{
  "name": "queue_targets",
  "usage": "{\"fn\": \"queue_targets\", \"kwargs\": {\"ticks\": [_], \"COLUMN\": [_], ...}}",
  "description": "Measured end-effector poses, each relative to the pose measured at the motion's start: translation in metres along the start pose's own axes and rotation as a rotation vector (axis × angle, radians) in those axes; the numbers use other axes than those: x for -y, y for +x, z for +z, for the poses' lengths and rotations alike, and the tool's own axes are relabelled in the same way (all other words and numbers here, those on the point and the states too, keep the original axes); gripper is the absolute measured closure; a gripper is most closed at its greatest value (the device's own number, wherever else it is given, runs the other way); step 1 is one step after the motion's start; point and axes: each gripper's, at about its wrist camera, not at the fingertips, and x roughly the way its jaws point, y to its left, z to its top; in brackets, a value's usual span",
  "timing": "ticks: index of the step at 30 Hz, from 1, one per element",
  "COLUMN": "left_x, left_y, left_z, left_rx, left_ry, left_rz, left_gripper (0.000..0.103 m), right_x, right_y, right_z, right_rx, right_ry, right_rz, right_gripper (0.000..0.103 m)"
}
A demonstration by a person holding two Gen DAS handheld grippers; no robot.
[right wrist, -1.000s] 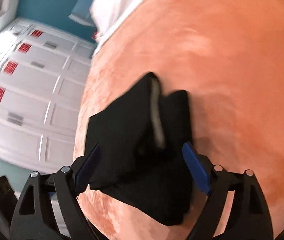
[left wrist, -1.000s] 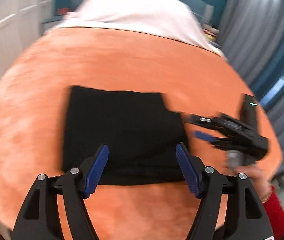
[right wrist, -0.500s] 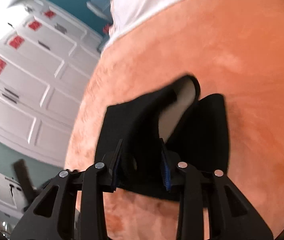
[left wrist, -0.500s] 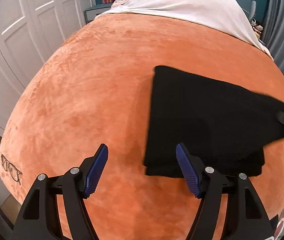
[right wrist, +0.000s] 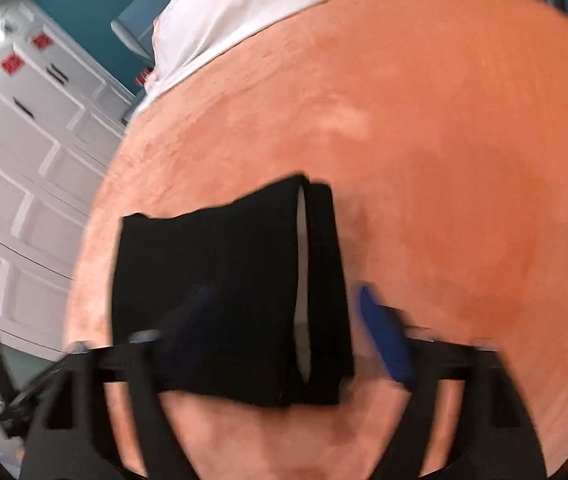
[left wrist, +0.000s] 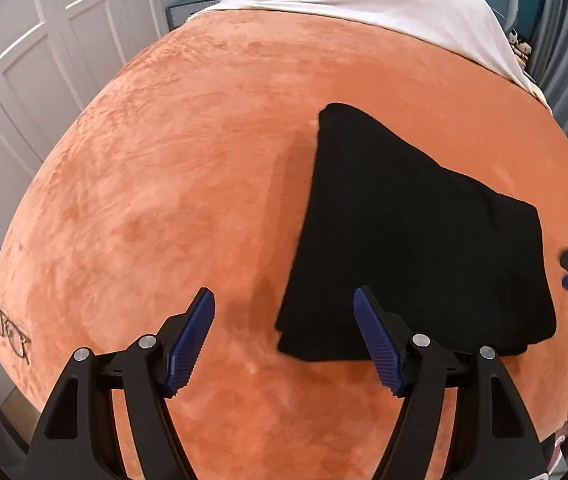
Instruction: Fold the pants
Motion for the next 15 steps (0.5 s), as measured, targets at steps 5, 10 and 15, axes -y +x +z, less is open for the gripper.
{"fn": "queue_targets", "kwargs": {"ticks": [5,10,15], "left_x": [0.017,0.025,0.024], "left_y": [-0.005,0.002,0.022], "left_z": [0.003,0.002,-0.001], "left_rx": [0.015,-0.001,-0.037], "left_ry": [0.047,0.094,0.096], "left_rz": [0.003,0.020,0.024], "left_gripper": [0.031,0.031,0.029], "right_x": [-0.035,-0.040,0.003], "right_y": [0.032,0.059,0.075], "right_z": [0.020,0.051,0.055], "right_rx": [0.010,-0.027,-0.073], "right_ry": [-0.164,-0.189,-0.109], "right_rz": [-0.052,-0.102,-0.083], "right_gripper": [0.027,0.098,0.089]}}
